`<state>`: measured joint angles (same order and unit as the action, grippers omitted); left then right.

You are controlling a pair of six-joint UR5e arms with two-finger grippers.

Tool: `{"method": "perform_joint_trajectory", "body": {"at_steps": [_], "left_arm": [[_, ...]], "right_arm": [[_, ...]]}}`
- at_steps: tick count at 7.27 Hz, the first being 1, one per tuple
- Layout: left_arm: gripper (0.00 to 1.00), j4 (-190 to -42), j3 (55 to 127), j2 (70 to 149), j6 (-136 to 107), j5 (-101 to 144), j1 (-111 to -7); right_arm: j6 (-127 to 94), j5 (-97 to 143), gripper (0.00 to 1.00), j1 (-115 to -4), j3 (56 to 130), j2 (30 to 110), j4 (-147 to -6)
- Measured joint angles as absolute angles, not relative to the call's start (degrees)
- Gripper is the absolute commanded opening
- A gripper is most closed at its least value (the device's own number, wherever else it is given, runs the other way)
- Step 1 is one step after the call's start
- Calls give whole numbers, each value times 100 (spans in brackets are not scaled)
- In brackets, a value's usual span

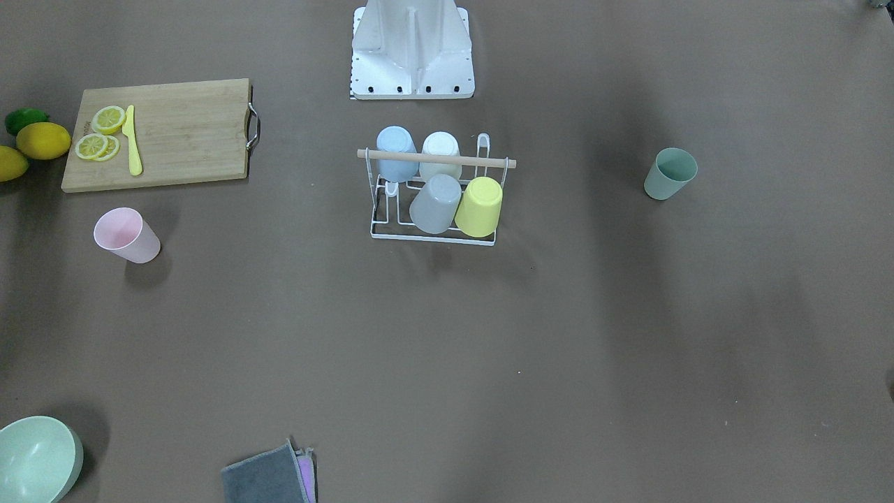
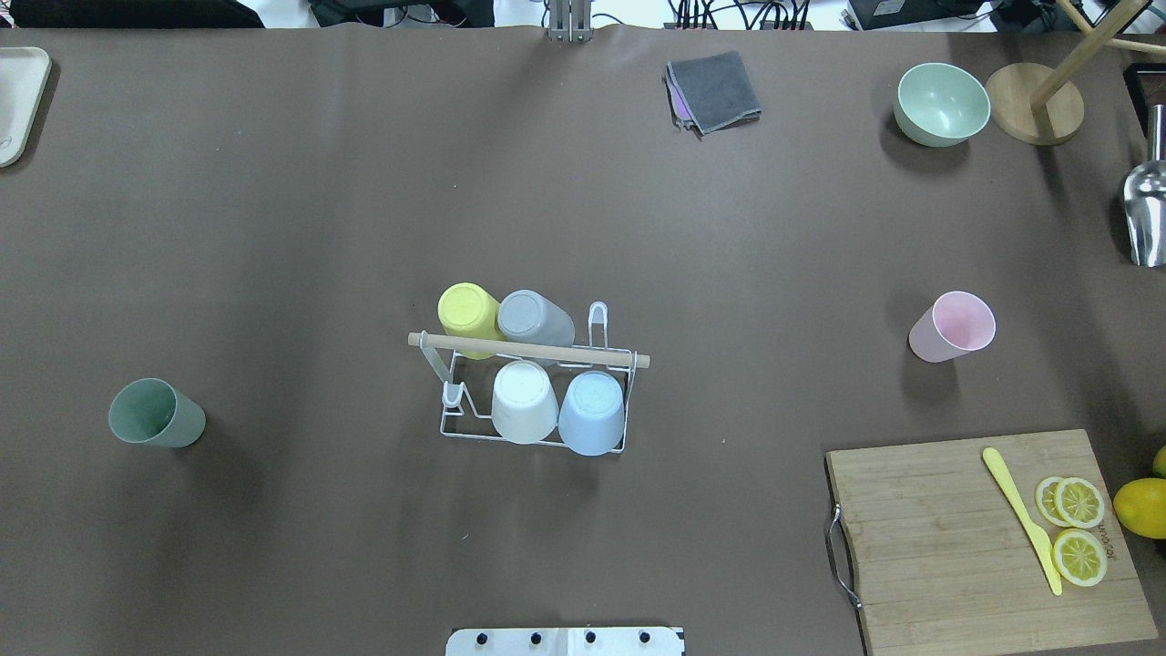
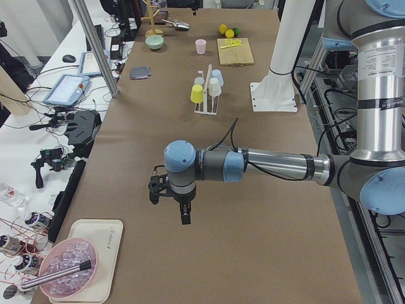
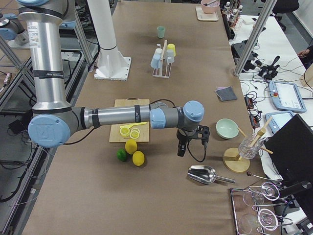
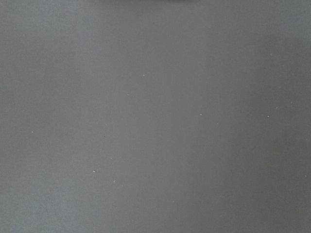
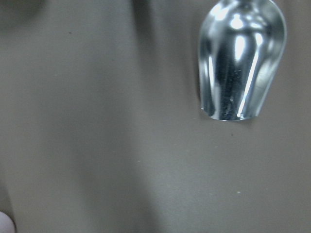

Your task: Place cup on cup holder

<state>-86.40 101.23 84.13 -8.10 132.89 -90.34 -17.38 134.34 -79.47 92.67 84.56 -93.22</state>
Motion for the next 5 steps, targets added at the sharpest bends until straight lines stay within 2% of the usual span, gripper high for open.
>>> {"method": "perform_joint_trajectory", "body": {"at_steps": [3, 5], "left_arm": [[99, -8640, 10154, 8425, -805, 13289, -9027], [99, -8637, 10261, 8427, -800, 13283, -9036]], "right_arm": [[-1962, 13478, 99, -7171, 9139, 7816, -9809], [-2366, 13478, 99, -6796, 8788, 7327, -9800]]}}
